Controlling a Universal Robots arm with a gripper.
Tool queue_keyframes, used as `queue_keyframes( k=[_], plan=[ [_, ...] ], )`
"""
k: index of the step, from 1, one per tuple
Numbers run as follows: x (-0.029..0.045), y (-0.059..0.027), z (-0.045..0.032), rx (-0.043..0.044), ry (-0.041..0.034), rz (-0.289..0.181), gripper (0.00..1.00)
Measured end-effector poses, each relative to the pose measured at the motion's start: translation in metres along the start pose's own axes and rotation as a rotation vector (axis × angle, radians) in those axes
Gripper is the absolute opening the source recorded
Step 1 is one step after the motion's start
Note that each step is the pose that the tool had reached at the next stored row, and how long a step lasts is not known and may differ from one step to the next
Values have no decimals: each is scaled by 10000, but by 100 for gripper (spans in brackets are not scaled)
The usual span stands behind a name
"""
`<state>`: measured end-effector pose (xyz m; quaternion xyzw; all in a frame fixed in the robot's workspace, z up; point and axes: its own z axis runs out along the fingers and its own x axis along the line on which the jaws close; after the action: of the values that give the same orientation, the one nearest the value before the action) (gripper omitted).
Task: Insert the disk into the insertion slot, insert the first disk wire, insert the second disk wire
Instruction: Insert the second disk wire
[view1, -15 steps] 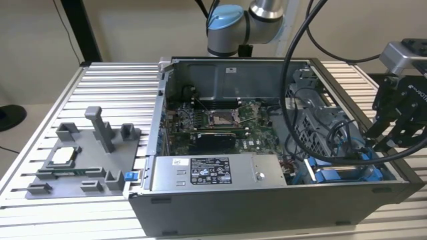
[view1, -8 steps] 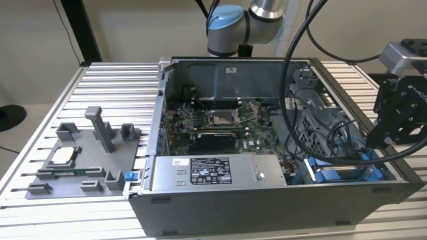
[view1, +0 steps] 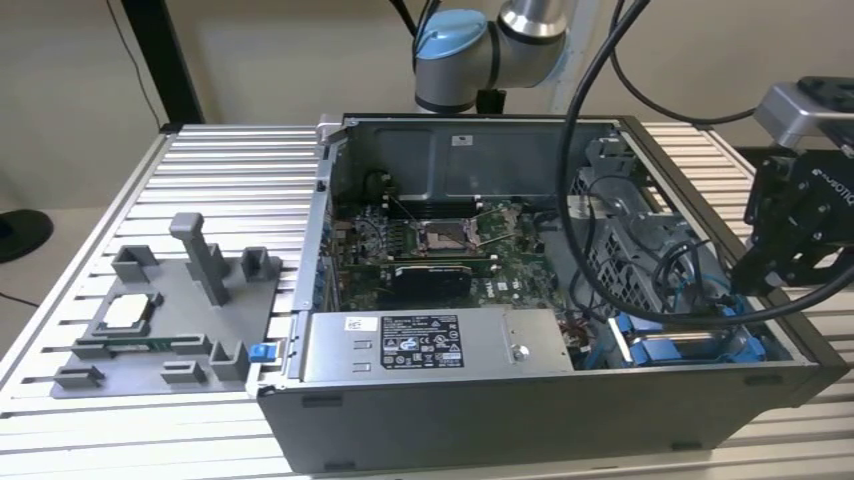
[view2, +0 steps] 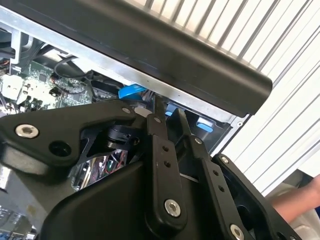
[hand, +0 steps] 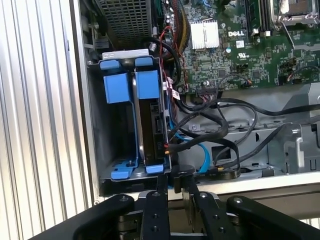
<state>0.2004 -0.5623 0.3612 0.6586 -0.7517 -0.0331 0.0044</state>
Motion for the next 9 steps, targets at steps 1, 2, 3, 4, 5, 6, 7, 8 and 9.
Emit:
queue_keyframes(
  k=[1,2,3,4,5,6,7,8,9],
  plan=[
    [-4,1,1,0,1,0,100],
    [-5,1,3,0,-1,0,100],
    [-6,2,4,0,-1,0,100],
    [-7,2,5,0,-1,0,100],
    [-8,2,5,0,0,0,100],
    [-8,2,6,0,0,1,0],
    [-9,2,6,0,2,1,0],
    [-9,2,7,0,1,1,0],
    [-9,2,7,0,0,0,0]
  ],
)
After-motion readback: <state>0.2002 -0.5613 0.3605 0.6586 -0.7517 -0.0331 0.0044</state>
